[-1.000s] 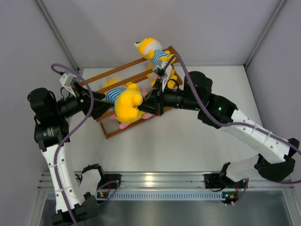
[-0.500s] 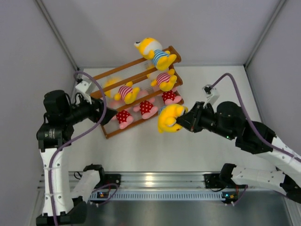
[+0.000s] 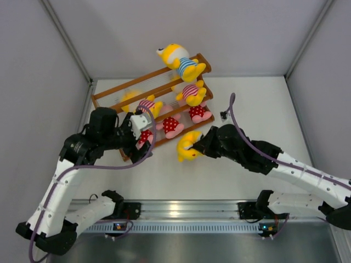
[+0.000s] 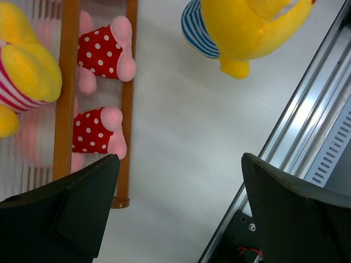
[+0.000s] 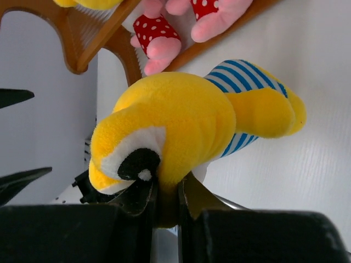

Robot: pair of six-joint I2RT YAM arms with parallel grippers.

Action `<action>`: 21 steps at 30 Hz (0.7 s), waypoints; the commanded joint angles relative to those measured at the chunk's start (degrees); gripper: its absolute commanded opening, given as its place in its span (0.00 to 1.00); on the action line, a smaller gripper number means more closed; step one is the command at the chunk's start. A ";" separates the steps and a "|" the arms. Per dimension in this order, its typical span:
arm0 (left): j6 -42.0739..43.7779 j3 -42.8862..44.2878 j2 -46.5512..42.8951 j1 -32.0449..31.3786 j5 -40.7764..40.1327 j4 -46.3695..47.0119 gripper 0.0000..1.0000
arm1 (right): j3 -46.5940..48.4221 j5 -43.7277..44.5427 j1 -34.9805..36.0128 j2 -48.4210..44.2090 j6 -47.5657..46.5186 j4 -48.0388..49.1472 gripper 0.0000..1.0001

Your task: Place and organize the stuffed toys onto the shelf

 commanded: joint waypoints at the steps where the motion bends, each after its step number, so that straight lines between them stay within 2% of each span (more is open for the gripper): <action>1: 5.77 0.43 2.50 -6.92 -6.28 -0.31 0.99 | -1.67 2.17 0.68 2.19 10.05 9.02 0.00; 4: 7.27 -0.19 3.65 -12.20 -7.07 -0.14 0.99 | -0.97 4.97 1.99 4.57 12.69 10.42 0.00; 6: 7.79 -0.80 4.26 -14.49 -4.28 1.08 0.99 | -0.09 5.08 3.13 6.06 13.84 12.26 0.00; 13: 8.94 -6.60 4.44 -14.68 -4.62 11.45 0.99 | 6.76 4.02 5.59 13.80 14.71 12.54 0.00; 16: 9.38 -6.78 4.70 -14.68 -3.56 12.25 0.99 | 5.81 4.99 6.04 13.28 16.12 15.24 0.00; 21: 6.22 -7.13 6.02 -14.68 -7.87 16.82 0.99 | 3.79 0.51 6.21 13.72 15.16 21.84 0.00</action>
